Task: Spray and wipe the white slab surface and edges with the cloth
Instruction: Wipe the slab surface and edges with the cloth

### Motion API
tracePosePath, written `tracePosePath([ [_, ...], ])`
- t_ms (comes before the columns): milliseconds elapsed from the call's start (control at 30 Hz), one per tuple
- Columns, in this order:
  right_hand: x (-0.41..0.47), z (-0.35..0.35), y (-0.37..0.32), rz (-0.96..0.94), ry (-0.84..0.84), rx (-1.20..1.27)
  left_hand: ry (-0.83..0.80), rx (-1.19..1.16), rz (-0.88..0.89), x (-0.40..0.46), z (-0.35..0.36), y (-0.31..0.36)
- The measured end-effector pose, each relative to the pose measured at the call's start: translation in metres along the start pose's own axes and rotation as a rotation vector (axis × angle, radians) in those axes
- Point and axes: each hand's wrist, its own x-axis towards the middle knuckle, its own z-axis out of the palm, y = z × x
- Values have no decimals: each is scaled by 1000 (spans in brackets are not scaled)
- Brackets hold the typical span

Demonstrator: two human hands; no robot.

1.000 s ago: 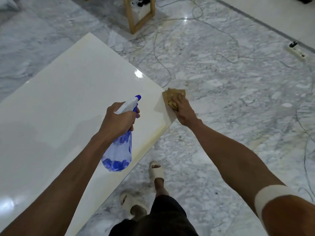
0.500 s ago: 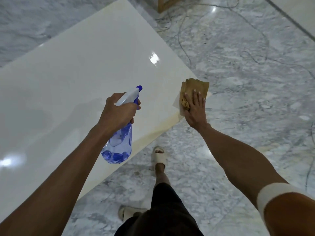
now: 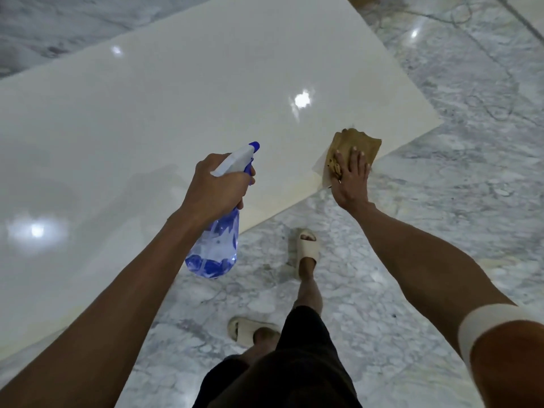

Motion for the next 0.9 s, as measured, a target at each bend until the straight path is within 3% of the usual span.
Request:
tracePosePath([
  [267,-70,61,-110,-19,-6,-35,13,-38,-46,-51,-81,-90],
  [600,-140,129,-228,54,149,-1,-46,1,49,-3,-179,-126],
  [900,-201,170,-318,78,118,2,-74,35,35,8,-282,-192],
])
